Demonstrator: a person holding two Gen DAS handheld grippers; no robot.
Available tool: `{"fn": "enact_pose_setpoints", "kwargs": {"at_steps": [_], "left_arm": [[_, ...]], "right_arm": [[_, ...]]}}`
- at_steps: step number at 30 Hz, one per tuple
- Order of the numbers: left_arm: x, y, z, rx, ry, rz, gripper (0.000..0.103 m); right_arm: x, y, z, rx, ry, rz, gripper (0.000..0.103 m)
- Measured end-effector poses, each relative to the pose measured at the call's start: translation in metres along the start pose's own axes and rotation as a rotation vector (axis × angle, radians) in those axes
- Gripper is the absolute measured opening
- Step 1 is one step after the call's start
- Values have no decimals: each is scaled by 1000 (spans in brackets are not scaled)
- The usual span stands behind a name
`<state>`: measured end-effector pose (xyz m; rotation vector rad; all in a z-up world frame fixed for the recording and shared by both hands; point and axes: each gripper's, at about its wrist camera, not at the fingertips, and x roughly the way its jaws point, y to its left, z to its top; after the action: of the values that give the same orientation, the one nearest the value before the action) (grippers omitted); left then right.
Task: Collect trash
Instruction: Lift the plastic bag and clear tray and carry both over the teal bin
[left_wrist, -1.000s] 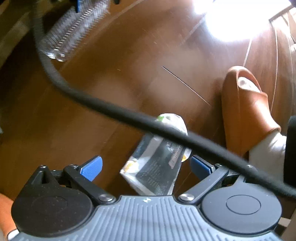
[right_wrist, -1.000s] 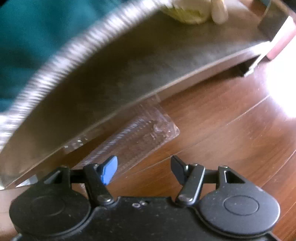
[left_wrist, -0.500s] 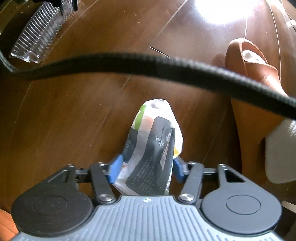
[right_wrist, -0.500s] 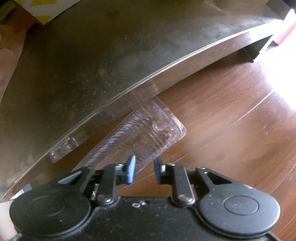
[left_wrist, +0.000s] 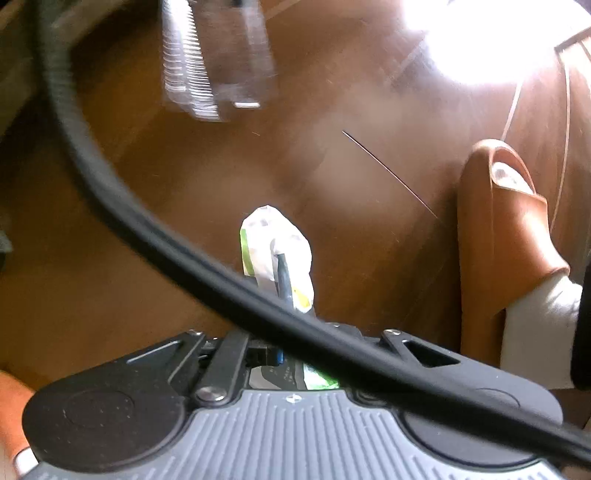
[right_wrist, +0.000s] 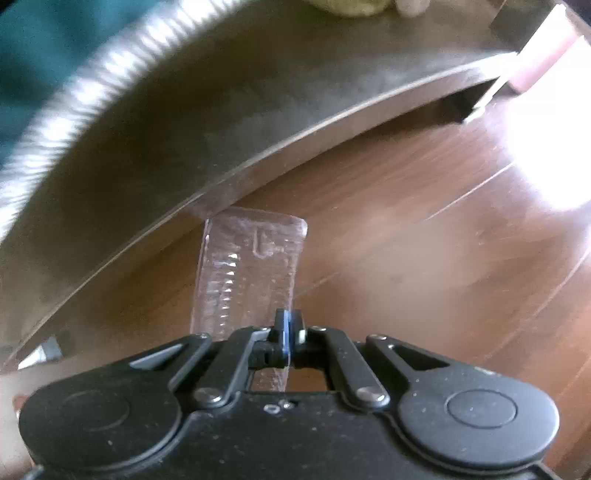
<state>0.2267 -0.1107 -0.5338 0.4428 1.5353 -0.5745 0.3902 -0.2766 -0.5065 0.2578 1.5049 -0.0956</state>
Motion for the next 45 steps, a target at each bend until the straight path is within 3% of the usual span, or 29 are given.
{"fn": "enact_pose_setpoints", "kwargs": {"at_steps": [7, 14, 19, 22, 32, 45], "left_arm": [[-75, 10, -2, -55, -57, 69, 8], [-171, 20, -16, -145, -169, 143, 8], [-246, 17, -33, -222, -310, 189, 8], [-286, 9, -42, -271, -395, 209, 8], [-433, 6, -63, -371, -697, 246, 8], [-597, 27, -57, -381, -1029, 342, 9]], "right_arm": [[-74, -11, -14, 21, -70, -30, 0], [-180, -3, -45, -88, -186, 1, 0], [-265, 7, -79, -170, -301, 58, 0], [-313, 13, -82, -186, -371, 109, 0], [-433, 30, -108, -263, -605, 240, 0], [-588, 86, -87, -390, -934, 344, 0]]}}
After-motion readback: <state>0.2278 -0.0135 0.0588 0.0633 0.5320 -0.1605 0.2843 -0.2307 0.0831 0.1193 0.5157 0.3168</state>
